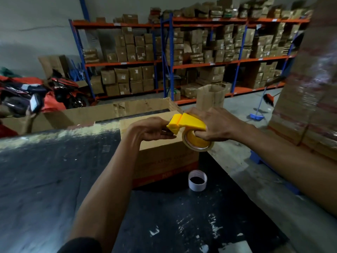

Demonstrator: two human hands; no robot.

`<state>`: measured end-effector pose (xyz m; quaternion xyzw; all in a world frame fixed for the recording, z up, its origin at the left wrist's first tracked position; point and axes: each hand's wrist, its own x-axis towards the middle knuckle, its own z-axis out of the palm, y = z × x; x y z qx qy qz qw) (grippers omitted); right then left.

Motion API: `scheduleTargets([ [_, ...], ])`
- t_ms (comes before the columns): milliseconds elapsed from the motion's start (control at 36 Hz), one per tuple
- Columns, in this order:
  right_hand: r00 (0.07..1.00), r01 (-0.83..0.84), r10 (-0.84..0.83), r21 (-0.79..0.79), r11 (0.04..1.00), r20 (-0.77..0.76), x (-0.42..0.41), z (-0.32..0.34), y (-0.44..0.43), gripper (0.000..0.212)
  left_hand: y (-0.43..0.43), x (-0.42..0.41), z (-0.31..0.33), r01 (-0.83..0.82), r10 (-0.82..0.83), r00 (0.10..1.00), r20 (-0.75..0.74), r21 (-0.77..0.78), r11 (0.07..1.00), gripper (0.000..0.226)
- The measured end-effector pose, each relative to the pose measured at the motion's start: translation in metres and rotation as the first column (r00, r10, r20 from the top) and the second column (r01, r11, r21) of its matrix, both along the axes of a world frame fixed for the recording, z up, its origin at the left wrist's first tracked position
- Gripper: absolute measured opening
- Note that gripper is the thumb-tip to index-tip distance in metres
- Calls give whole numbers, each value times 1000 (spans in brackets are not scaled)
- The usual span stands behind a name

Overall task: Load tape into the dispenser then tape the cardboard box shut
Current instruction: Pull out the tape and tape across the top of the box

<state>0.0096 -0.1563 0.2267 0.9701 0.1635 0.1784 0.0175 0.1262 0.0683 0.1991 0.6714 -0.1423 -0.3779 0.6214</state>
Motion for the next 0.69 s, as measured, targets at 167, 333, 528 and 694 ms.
scheduleTargets([
  [167,998,6,-5,-14,1000,56,10,13,-6,78,-11,16,-1,-102,98,993,-71,-54,993,20],
  [333,993,-7,7,0,1000,117,19,22,-24,73,-21,26,7,-54,50,995,-82,-41,998,30],
  [528,992,-8,12,-31,999,129,32,24,-39,75,-41,32,15,-83,83,996,28,-8,997,20],
  [694,991,-15,18,-22,1000,131,44,16,-46,76,-52,36,6,-90,91,996,10,-15,996,25],
])
